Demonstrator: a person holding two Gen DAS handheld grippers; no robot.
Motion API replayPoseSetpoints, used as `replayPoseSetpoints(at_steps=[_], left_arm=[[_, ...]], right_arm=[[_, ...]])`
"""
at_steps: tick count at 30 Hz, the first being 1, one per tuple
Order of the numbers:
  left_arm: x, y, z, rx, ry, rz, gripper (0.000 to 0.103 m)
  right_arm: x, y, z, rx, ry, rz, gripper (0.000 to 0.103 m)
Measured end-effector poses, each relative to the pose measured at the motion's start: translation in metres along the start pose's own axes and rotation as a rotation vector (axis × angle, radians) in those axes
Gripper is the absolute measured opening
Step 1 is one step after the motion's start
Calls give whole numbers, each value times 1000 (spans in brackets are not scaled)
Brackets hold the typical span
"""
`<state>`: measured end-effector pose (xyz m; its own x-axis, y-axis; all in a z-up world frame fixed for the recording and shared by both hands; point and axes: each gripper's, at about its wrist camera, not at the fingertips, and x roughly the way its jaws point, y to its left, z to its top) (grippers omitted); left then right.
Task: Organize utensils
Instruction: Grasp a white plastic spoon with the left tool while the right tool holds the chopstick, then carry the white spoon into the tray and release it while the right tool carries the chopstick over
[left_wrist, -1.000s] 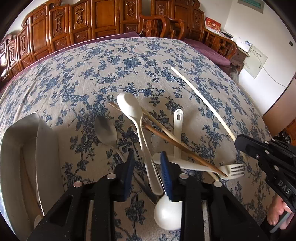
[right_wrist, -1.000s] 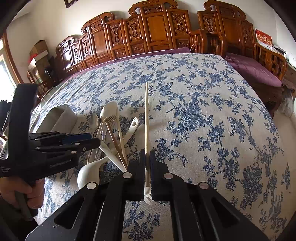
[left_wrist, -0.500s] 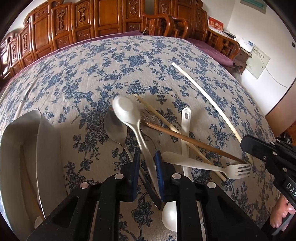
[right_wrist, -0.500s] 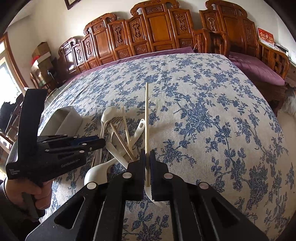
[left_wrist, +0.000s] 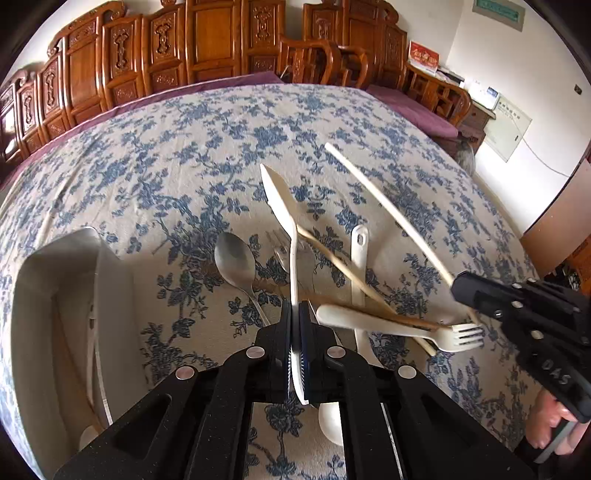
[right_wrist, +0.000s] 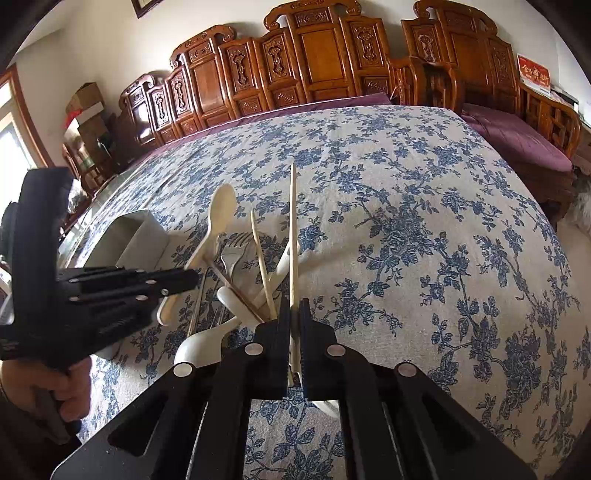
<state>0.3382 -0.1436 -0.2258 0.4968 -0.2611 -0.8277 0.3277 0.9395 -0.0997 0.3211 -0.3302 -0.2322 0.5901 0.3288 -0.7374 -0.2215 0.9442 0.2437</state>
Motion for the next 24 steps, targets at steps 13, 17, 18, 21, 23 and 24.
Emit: replayPoseSetpoints(at_steps=[13,17,18,21,23,24], left_arm=[[-59,24,-11,50,-49,29,3],[-71,39,-17,42,-58,46,3],[-73,42,-18,40,-59,48,3],[-81,56,-24,31,-61,63,3],[-85,65,-29,24,-62,74,3],[-87,69,-32,21,-62,81,3]], right_arm=[[4,24,-1,-52,5,-3,6],[5,35,-2,-81,6,-8,6],[5,37,-3,-88,6,-9,6],[3,45,-3,-109,-1,-7,6],[1,50,-4,-116,-5,1,6],[1,53,-4,-120,-6,4,6]])
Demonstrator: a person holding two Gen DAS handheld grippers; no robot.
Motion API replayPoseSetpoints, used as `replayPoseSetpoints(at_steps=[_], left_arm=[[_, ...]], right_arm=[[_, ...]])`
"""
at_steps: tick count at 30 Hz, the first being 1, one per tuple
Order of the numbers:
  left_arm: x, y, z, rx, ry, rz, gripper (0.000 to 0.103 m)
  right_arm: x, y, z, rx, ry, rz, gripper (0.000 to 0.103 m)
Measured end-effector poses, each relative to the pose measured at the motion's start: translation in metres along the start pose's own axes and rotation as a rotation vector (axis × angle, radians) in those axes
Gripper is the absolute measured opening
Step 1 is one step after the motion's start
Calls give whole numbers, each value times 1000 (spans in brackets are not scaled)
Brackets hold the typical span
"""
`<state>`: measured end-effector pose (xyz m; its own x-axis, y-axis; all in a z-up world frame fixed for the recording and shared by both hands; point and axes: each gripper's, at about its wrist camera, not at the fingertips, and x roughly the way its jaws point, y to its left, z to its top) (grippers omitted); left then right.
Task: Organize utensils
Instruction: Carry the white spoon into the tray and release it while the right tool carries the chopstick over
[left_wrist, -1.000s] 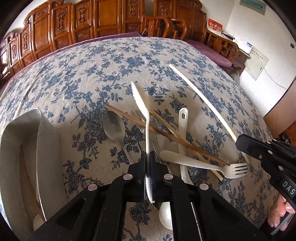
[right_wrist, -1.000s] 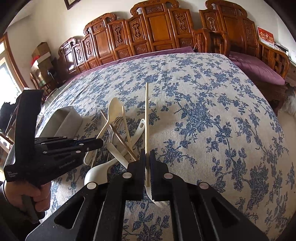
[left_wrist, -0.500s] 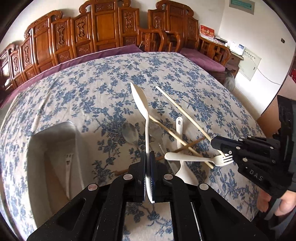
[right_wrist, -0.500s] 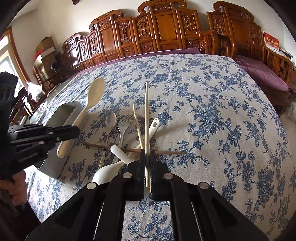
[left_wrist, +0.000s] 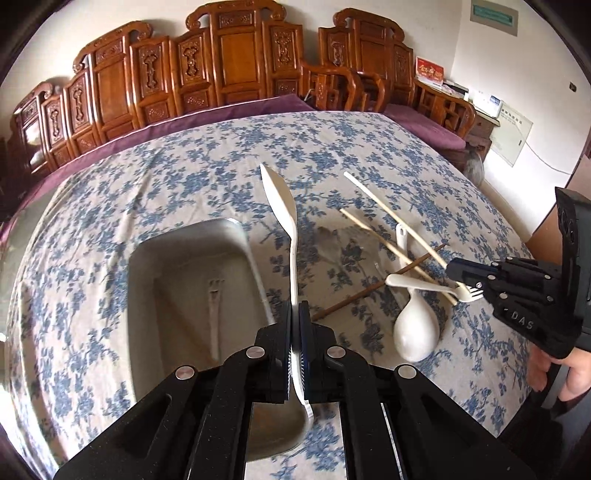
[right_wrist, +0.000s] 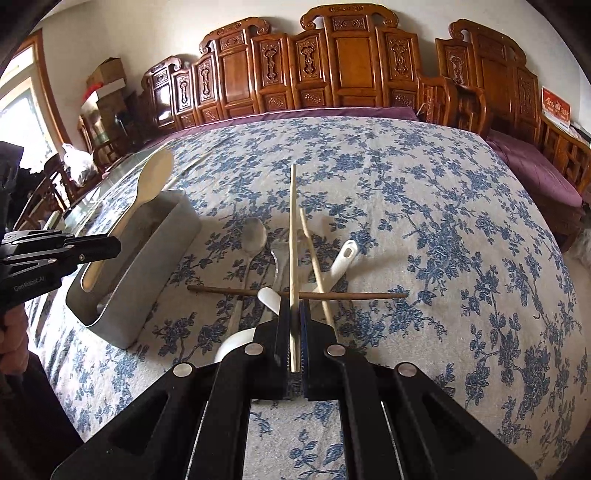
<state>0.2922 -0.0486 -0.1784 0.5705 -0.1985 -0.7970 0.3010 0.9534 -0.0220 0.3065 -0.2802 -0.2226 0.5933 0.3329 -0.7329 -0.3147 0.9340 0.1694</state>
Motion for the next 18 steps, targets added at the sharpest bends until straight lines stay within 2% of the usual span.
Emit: replayPoseSetpoints(at_steps=[9,18], left_arm=[[3,39,-23,-61,22,59,3],[16,62,-35,-132,67,67,3]], right_arm=[[0,23,-2,-55,6,34,6],[-4,46,-5,-82,10,77,6]])
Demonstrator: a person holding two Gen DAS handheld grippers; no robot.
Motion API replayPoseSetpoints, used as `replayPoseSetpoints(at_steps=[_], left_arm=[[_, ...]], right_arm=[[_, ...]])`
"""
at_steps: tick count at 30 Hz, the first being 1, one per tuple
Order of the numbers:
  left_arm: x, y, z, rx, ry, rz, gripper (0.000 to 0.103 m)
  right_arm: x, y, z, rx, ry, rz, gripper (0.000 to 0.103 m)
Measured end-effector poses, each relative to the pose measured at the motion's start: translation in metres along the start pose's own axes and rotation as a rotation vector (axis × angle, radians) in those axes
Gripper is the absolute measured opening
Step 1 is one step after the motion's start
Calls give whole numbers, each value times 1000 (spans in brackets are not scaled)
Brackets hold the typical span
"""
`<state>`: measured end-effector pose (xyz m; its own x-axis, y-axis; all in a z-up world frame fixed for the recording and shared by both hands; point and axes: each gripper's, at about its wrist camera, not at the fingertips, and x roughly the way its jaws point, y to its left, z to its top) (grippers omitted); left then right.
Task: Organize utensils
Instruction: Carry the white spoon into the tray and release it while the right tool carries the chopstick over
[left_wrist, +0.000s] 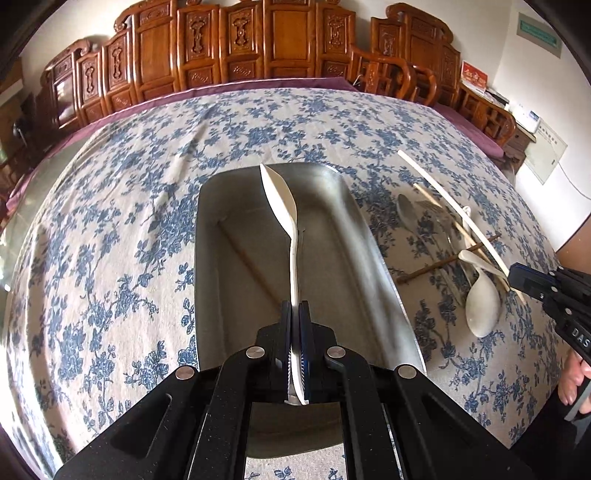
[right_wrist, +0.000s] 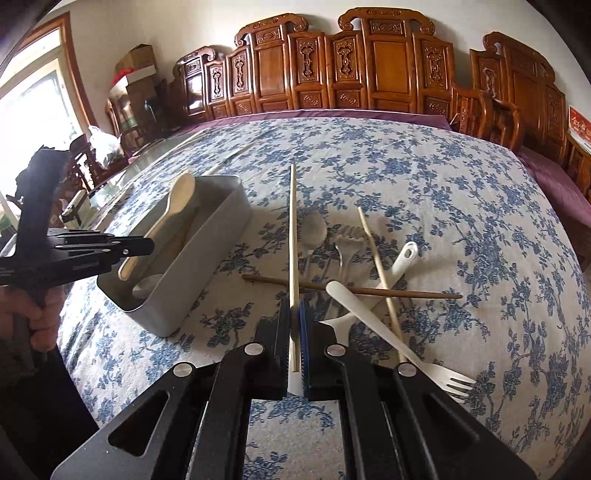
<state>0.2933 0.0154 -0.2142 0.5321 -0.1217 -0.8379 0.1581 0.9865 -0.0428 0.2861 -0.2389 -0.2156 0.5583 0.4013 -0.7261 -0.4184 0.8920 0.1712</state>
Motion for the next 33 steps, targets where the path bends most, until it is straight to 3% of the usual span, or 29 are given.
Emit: replayPoseSetpoints(at_steps=[15,17,25,27,28,33], left_arm=[[5,7,0,-17,-2,19,7],[3,8,2,-17,-9,21,18],[-11,23,7,-33,-61,39,26],[-13,28,9,-39,-72,49,33],[-14,31,9,-44,-78,57,42],[-18,44,10,-68,-92,74,59]], right_arm=[[-5,23,7,-29,-18,19,6],[-5,29,9,-40,-22,23,6],[2,61,22,-68,-20,68,6],[7,70,25,-70,-12,84,6],[9,73,26,-69,-10,90,6],[21,93,31,-77,1,111,6]])
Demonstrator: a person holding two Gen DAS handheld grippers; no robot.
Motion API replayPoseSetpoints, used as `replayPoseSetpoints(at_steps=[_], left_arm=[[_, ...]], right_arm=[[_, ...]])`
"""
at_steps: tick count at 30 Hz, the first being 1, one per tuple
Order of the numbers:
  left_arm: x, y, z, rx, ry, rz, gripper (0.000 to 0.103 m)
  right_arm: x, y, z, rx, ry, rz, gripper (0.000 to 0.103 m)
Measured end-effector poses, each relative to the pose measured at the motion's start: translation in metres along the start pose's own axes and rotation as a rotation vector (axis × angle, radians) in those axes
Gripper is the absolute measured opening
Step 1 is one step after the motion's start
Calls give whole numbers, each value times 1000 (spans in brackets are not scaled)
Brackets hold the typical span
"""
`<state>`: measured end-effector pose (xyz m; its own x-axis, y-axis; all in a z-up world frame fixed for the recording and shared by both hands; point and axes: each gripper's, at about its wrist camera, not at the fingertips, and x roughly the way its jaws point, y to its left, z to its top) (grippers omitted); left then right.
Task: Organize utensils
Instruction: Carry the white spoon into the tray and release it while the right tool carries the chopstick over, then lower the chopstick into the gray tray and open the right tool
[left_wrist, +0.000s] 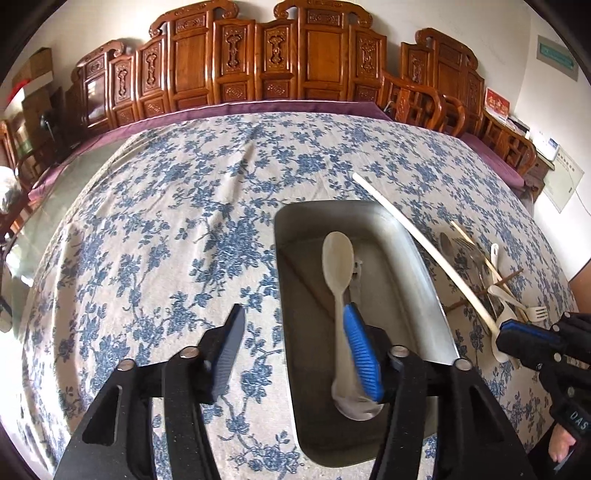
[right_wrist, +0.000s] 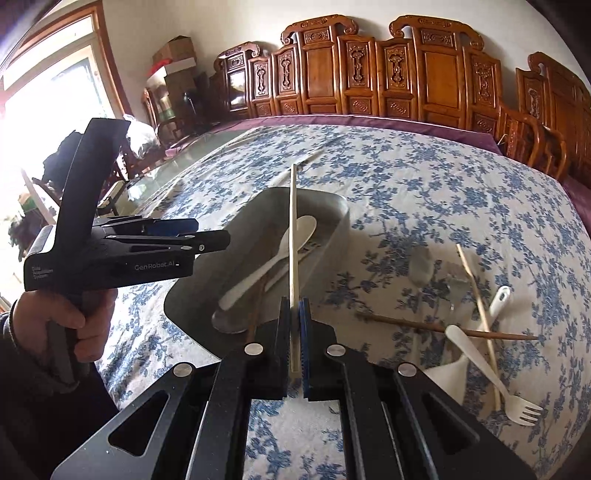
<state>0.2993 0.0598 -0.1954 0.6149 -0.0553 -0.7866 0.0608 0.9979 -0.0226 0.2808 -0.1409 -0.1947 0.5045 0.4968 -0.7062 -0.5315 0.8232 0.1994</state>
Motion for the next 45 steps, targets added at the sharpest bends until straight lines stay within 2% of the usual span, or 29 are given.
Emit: replayPoseSetpoints(at_steps=[2,4,9,18,23,34,39,45], left_arm=[[-2,5,1,-2,-11,19,62],[-4,11,2,-7,-21,40,72],[-8,25,5,-39,-41,67,85],[-9,34,8,-63,-42,78,85],[-10,34,8,-64,-46,80,85],[-9,34,8,-69,-46,82,85],[-9,24,9,-60,-49,72,85],[-11,2,11,-36,-59,35,85]], right_arm=[[4,4,3,0,4,2,6],[11,9,6,3,9,6,6],[28,18,13,8,25,6,6],[54,24,5,24,73,-5,6],[59,23,1,45,90,17,6],[51,22,0,60,47,77,7],[31,14,3,46,8,47,7],[-3,-5,1,11,-41,-50,7]])
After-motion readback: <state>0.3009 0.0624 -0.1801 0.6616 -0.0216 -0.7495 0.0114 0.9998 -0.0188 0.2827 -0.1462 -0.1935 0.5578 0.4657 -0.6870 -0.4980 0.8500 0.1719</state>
